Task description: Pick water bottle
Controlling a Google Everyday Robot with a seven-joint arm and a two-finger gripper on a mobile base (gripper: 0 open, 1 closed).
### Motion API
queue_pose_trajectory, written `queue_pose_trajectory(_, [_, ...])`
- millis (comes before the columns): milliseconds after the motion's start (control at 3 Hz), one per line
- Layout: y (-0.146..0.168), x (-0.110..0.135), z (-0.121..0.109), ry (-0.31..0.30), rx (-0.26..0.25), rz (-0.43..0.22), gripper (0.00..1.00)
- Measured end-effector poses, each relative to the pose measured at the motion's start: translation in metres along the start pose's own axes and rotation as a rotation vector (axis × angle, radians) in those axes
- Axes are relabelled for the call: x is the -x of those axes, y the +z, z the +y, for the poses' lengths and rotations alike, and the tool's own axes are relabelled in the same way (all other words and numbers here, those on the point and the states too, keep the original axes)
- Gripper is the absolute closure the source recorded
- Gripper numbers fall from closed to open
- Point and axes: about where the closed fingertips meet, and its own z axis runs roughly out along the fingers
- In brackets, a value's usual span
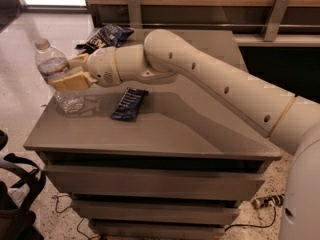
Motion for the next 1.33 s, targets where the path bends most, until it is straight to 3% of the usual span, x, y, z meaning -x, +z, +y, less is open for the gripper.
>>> queue_pose_trajectory(333, [0.000,0.000,0.000,0.000,0.000,0.000,1.00])
queue_pose_trajectory(667, [-0.003,0.013,0.001,-0.047,0.022,-0.017,1.00])
queue_pose_trajectory(1333, [-0.024,0.075,-0.001,-0.196,0.034,0.010,1.00])
